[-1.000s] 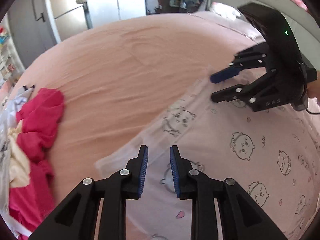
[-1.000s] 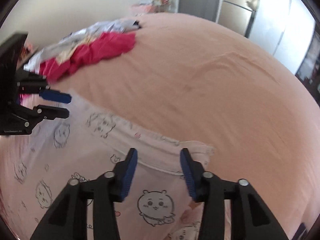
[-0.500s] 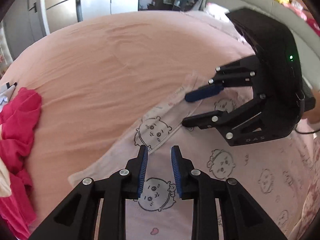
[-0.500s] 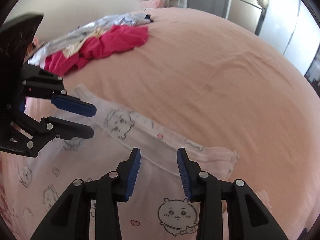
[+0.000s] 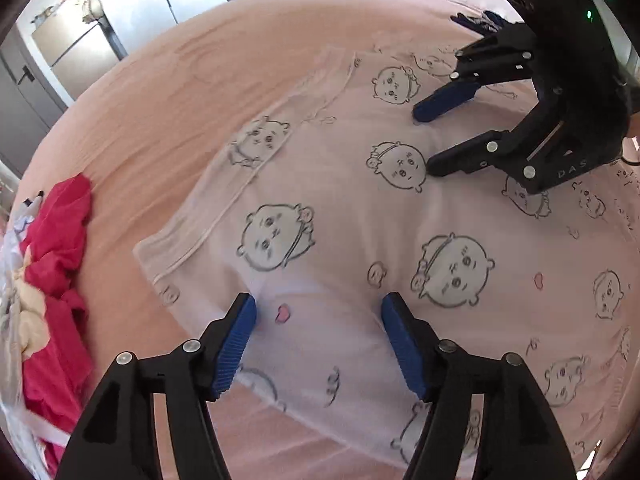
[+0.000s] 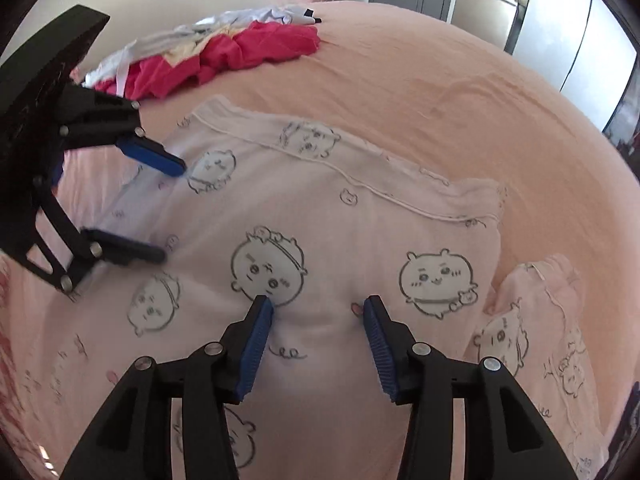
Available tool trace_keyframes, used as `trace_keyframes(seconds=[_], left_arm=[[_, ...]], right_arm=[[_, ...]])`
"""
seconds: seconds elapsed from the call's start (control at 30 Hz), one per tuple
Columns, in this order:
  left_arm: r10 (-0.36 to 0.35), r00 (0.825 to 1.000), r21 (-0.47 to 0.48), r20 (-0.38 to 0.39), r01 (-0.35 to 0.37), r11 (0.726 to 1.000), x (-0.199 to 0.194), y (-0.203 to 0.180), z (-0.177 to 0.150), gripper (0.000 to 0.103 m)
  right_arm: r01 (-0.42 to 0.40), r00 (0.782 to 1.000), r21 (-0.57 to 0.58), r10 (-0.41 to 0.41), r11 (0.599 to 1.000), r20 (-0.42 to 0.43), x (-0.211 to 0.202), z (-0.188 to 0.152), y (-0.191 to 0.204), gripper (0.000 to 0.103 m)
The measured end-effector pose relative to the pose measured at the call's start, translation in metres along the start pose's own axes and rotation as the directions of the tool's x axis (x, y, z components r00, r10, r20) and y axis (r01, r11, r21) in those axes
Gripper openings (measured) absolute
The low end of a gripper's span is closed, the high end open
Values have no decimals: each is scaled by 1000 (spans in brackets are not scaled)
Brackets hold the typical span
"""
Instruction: Fold clothes
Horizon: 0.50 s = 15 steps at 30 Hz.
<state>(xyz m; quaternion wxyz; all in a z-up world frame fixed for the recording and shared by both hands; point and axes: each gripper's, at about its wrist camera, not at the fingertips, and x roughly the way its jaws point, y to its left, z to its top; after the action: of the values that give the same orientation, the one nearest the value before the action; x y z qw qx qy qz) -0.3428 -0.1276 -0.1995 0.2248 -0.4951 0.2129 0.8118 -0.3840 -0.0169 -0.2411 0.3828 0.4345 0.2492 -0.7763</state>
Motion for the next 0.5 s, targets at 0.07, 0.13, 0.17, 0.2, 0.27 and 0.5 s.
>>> trace_keyframes(seconds=[0.07,0.13,0.17,0.2,0.27,0.5], left_arm=[[58,998,-89,12,-57,994,-30,7,-12,64],[17,997,-68,81,-12,998,-54,-7,-27,64],[-22,997,-27,76,24,999,-53,-19,-32,64],[-60,996,14,68,60,998,-52,-31,-37,64],[-61,998,84,-17,63,995,-40,-56,-54,64],[-132,991,-9,33,133,991,-74,-58,-72,64]], right_arm=[[75,997,72,-76,995,17,-19,-13,-7,47],[26,998,157,-36,987,59,-46,-31,-4,48],[-6,998,139,-3,990,63,-53,-36,10,48],[-36,997,118,29,992,66,-60,-42,25,48],[-95,995,73,91,993,52,-65,-53,57,48],[-47,999,214,50,976,-9,-75,-97,72,49]])
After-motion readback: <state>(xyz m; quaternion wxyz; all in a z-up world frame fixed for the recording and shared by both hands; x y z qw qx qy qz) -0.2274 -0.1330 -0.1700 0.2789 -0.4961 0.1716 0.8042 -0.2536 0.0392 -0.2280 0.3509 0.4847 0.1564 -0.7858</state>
